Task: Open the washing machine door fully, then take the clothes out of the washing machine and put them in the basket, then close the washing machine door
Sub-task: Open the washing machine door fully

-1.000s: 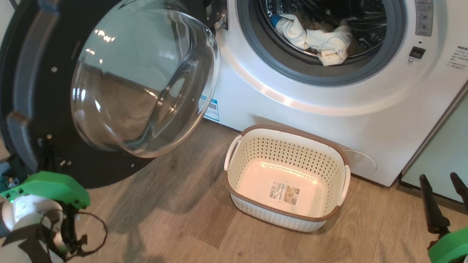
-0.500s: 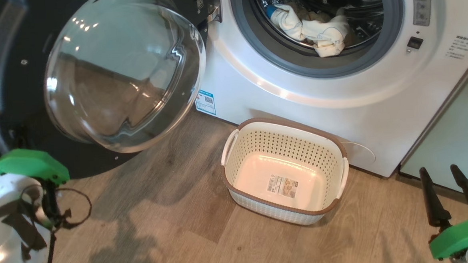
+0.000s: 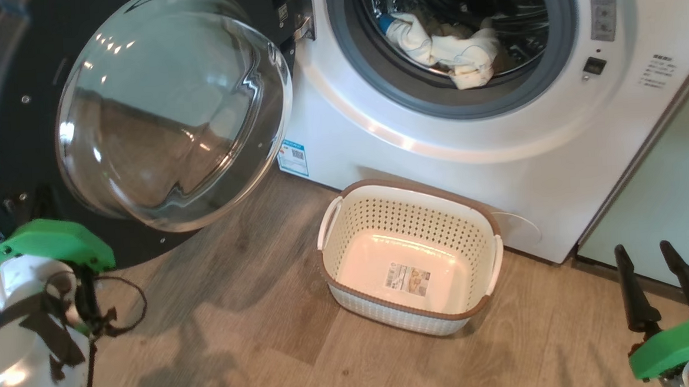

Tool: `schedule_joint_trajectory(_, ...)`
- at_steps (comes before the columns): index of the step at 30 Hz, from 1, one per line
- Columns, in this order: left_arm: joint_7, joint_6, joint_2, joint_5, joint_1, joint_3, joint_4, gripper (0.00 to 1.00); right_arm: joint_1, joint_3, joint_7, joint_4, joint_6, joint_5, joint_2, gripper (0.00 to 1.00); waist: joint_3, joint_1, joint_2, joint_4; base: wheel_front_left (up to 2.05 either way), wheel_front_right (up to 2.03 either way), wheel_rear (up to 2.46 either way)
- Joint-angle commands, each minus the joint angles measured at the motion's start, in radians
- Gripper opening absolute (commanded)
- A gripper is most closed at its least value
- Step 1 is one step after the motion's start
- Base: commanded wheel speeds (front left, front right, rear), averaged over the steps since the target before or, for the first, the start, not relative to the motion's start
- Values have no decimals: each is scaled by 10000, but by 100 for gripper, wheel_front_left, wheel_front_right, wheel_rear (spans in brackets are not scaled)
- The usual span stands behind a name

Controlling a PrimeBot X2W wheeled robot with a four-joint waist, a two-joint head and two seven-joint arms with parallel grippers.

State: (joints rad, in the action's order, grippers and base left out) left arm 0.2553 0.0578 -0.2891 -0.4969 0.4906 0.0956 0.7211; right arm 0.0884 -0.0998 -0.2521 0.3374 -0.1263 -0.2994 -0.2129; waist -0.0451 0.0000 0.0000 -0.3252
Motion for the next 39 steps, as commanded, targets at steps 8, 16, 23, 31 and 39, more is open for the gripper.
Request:
schedule_joint_trajectory(8,64,-499,-9,727,-1029,517,-1422,100,172,-30,-97,-397,-44,-49,88,100,438,0,0,781,0,0,0)
schedule_joint_trajectory(16,49,-637,187,888,-2380,404,-2498,100,-18,166,-97,-456,-44,-9,131,100,681,0,0,1616,0,0,0)
schedule_joint_trajectory(23,-247,-511,370,905,-3221,205,-3686,100,-163,293,-97,-523,-44,38,166,100,846,0,0,2492,0,0,0)
schedule_joint_trajectory(31,-477,-601,359,972,-3511,-111,-4075,100,-228,295,-97,-616,-44,116,190,100,1025,0,0,3564,0,0,0)
schedule_joint_trajectory(39,-406,-755,387,977,-3594,-344,-3816,100,-368,286,-97,-689,-44,169,110,100,1210,0,0,4429,0,0,0)
